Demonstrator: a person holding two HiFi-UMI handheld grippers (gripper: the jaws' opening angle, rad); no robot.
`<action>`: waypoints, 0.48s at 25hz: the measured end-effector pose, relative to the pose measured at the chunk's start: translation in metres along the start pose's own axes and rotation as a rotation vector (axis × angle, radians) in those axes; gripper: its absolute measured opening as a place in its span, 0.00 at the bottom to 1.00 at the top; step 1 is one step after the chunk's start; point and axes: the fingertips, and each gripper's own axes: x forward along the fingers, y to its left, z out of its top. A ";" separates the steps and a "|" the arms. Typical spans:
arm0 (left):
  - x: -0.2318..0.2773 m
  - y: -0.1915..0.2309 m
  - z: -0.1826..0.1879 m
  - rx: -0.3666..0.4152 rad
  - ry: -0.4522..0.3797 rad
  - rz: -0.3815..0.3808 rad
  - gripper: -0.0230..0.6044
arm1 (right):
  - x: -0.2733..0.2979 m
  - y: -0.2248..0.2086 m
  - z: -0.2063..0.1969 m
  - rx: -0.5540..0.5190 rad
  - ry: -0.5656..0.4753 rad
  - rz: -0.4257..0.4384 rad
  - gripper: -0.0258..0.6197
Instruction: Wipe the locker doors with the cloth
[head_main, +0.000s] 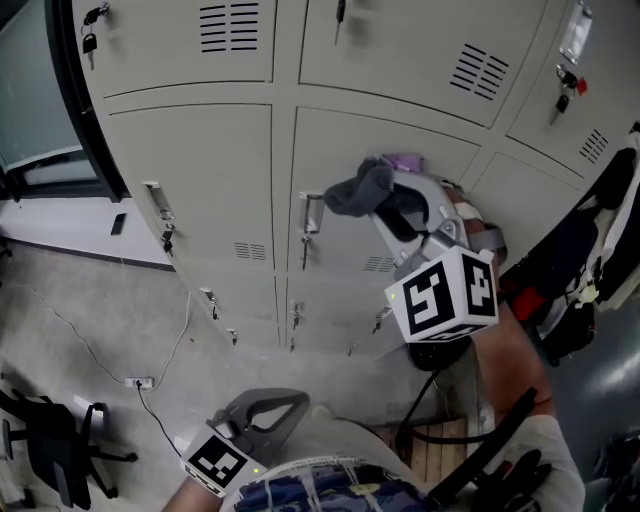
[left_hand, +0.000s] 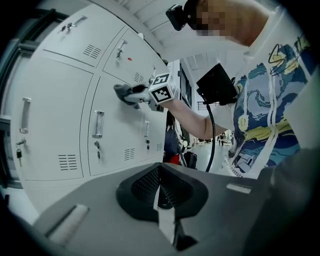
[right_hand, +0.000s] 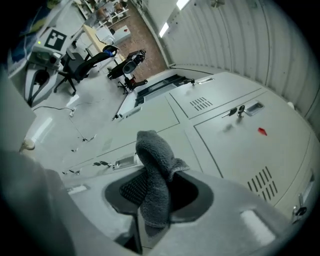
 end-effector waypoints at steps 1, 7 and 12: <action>-0.001 0.001 0.000 -0.001 -0.004 0.004 0.04 | 0.000 -0.008 0.002 -0.008 -0.001 -0.018 0.22; -0.006 0.004 0.001 0.001 -0.004 0.021 0.04 | 0.013 -0.039 0.007 -0.032 -0.010 -0.077 0.22; -0.010 0.009 0.001 -0.009 -0.011 0.042 0.04 | 0.033 -0.024 -0.009 0.002 0.015 -0.024 0.22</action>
